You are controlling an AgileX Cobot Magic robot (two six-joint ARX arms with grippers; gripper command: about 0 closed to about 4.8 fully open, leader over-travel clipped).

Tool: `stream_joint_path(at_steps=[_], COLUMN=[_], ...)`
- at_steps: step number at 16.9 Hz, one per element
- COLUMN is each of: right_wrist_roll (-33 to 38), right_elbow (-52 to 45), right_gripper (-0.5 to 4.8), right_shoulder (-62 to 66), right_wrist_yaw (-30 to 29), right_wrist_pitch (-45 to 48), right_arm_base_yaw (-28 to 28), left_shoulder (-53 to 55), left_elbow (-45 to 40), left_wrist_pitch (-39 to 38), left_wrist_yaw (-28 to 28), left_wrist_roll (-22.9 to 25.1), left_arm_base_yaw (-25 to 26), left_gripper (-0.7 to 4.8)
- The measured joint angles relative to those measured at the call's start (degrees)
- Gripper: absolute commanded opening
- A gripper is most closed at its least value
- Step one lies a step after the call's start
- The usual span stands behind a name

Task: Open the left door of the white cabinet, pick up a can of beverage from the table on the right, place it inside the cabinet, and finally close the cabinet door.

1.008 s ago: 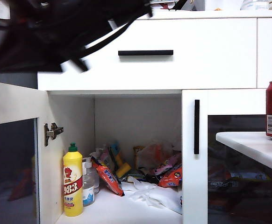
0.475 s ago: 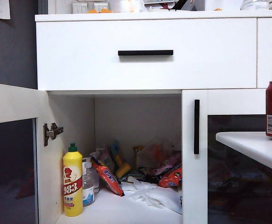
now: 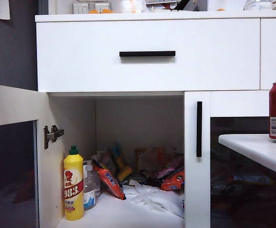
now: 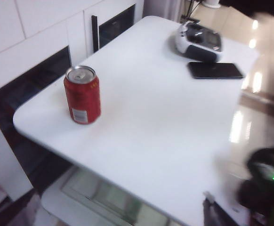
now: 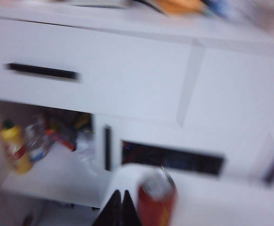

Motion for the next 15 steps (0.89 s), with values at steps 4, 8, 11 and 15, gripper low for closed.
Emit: stream_joint_path(at_steps=[4,8,11,15], right_wrist_roll=[3.6,1.9,-1.6,-1.9], right_elbow=[-19.4,-34.1,-43.1,-47.7], right_gripper=[4.74,4.79,4.79,4.79], right_shoulder=[-13.2,-11.7,-9.1,-0.8], right_wrist_yaw=[2.9,5.8,8.8,0.6], right_wrist_pitch=[6.9,23.1,35.4,46.7], right_arm_base_yaw=[0.0,-0.1,-1.5,-11.8], left_shoulder=[5.0,4.9,4.9,4.7], left_elbow=[-0.1,-0.2,-0.2,-2.0], left_wrist_pitch=[4.8,4.9,3.7,1.8], left_wrist_yaw=[2.7,6.8,8.7,9.9], left_wrist_roll=[1.2,1.2,1.4,2.5], left_arm_base_yaw=[3.1,9.3,12.4,13.8], left_gripper=[4.79,4.79,4.79,4.79])
